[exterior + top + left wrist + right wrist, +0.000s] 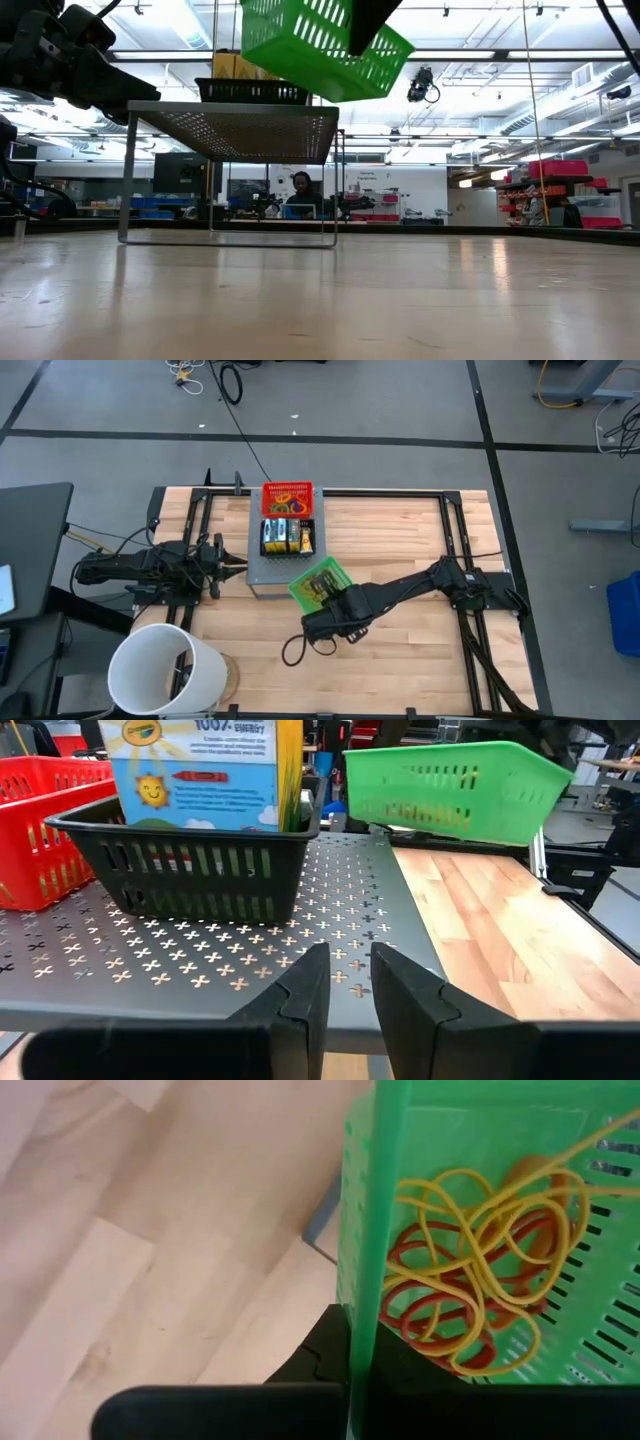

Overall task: Pick & Place Office Desk Supplies
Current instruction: Put the green basket with the rubber bands on the shelf

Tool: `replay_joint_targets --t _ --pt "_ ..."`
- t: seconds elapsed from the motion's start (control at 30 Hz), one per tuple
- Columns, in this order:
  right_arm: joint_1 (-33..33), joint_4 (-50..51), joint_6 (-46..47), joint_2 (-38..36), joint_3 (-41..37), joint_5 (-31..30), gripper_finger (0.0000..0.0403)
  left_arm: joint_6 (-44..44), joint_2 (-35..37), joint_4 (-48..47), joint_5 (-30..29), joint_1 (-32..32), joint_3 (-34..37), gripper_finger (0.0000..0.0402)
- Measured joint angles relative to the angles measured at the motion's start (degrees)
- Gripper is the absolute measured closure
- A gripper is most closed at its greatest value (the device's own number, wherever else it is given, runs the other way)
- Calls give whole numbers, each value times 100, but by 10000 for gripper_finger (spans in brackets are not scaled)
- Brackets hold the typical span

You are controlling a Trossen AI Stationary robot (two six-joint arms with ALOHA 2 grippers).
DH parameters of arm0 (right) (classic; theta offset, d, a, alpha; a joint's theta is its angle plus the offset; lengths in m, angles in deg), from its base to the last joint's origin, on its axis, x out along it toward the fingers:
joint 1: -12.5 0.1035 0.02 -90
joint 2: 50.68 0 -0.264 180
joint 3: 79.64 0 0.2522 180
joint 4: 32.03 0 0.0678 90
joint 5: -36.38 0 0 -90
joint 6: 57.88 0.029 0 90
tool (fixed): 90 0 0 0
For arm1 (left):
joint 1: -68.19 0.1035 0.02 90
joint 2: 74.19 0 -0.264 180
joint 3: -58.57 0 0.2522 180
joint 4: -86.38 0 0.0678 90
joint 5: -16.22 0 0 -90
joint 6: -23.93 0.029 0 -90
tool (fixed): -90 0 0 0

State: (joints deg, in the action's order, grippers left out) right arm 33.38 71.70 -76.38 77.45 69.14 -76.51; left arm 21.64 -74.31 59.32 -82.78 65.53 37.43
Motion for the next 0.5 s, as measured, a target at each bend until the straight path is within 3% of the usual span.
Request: replay_joint_targets --t 0.5 --pt "-457 2 -459 2 0 256 402 -28 0 -34 2 0 0 318"
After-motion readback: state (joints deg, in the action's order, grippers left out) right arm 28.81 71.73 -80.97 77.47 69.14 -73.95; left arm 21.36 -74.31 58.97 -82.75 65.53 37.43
